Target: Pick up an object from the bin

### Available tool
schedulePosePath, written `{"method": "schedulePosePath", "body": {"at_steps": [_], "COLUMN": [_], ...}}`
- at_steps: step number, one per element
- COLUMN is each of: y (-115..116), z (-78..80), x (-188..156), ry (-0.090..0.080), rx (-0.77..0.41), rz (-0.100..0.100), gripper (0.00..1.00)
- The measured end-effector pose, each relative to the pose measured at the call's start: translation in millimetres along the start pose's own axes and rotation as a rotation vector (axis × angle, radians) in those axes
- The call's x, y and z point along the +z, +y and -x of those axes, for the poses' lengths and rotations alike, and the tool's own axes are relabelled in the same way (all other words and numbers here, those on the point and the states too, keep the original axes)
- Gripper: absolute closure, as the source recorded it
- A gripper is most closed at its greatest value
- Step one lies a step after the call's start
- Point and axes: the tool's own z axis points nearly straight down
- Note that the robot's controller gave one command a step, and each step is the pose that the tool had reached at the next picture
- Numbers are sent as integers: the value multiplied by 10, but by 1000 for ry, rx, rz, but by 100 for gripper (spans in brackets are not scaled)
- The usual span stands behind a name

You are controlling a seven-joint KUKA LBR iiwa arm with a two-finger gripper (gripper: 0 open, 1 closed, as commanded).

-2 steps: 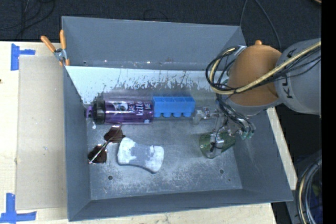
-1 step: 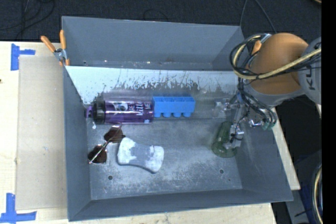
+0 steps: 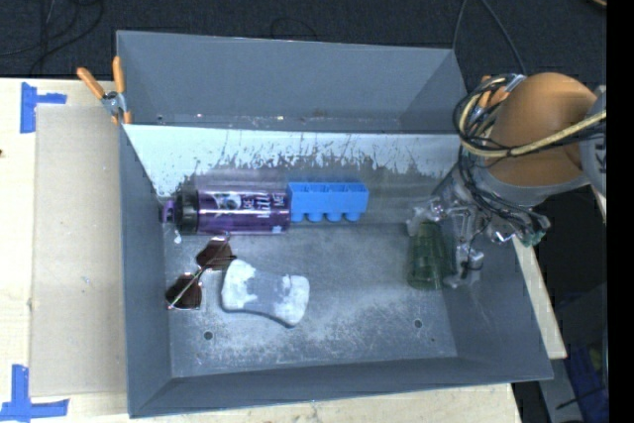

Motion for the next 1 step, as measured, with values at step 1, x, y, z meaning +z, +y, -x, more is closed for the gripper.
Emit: {"method": "schedulePosePath", "body": {"at_steps": [1], "y": [-78], "z": [-104], "x": [309], "ry": [-6], "rx": [155], "rz": [3], "gripper": [0]}}
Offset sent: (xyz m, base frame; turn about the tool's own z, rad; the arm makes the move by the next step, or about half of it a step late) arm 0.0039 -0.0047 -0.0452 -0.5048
